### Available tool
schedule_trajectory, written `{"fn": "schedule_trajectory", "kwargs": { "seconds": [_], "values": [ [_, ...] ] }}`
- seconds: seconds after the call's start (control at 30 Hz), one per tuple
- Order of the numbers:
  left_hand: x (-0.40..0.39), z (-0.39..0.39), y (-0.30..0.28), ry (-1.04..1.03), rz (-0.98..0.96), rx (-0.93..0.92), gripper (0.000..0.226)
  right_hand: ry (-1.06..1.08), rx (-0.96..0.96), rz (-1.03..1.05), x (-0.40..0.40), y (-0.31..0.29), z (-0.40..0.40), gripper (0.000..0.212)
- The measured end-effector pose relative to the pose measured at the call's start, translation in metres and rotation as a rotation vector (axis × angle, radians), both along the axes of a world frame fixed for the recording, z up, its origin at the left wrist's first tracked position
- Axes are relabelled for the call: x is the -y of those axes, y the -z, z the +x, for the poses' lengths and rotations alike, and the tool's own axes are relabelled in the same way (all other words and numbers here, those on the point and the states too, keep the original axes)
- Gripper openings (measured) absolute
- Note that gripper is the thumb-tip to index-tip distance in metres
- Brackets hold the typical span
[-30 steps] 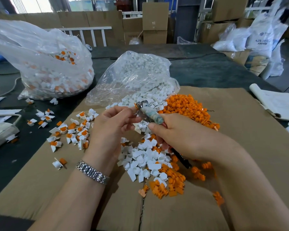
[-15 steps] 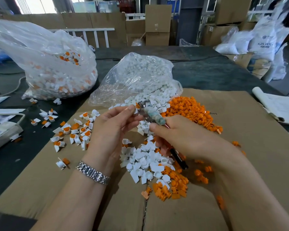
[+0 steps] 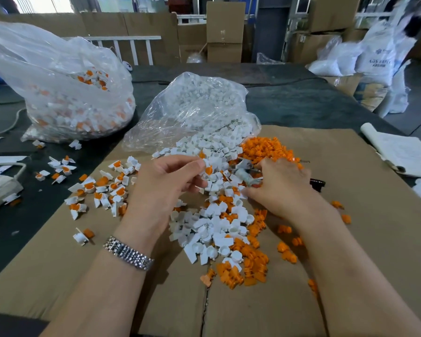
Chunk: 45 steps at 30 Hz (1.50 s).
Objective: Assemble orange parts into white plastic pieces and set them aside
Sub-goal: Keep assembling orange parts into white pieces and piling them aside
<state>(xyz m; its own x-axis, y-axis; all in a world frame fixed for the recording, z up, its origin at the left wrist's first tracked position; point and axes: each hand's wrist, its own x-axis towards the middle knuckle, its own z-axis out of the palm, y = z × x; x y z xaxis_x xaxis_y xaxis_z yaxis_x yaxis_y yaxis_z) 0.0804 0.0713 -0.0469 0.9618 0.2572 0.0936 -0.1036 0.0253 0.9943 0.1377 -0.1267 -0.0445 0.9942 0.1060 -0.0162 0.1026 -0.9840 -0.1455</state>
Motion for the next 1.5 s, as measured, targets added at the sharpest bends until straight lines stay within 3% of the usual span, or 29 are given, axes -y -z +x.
{"fn": "schedule_trajectory", "kwargs": {
  "seconds": [0.1, 0.17, 0.23, 0.57, 0.77, 1.03, 1.17, 1.33, 1.5],
  "values": [
    [0.002, 0.001, 0.002, 0.001, 0.078, 0.007, 0.006, -0.100, 0.166, 0.162, -0.002, -0.008, -0.003, 0.050],
    [0.001, 0.001, 0.003, -0.010, 0.110, -0.001, 0.008, -0.308, 0.292, 0.454, -0.006, -0.016, -0.008, 0.029],
    [0.001, 0.002, 0.004, -0.005, 0.131, -0.004, 0.008, -0.479, 0.288, 0.618, -0.012, -0.019, -0.016, 0.019],
    [0.001, 0.002, 0.005, 0.003, 0.246, 0.001, 0.010, -0.636, 0.350, 0.506, -0.023, -0.013, -0.020, 0.011],
    [0.005, 0.001, 0.004, -0.011, 0.262, 0.016, 0.007, -0.648, 0.421, 0.334, -0.028, -0.012, -0.020, 0.019],
    [0.006, 0.001, 0.005, -0.070, 0.293, 0.040, 0.007, -0.623, 0.421, 0.272, -0.032, -0.011, -0.022, 0.027],
    [0.006, 0.001, 0.005, -0.073, 0.284, 0.004, 0.007, -0.655, 0.418, 0.293, -0.033, -0.009, -0.020, 0.018],
    [0.006, 0.001, 0.006, -0.045, 0.226, -0.034, 0.007, -0.526, 0.283, 0.643, -0.018, -0.009, -0.013, 0.014],
    [0.004, 0.003, 0.006, -0.037, 0.234, -0.035, 0.008, -0.387, 0.307, 0.569, -0.006, -0.009, -0.003, 0.017]
  ]
}}
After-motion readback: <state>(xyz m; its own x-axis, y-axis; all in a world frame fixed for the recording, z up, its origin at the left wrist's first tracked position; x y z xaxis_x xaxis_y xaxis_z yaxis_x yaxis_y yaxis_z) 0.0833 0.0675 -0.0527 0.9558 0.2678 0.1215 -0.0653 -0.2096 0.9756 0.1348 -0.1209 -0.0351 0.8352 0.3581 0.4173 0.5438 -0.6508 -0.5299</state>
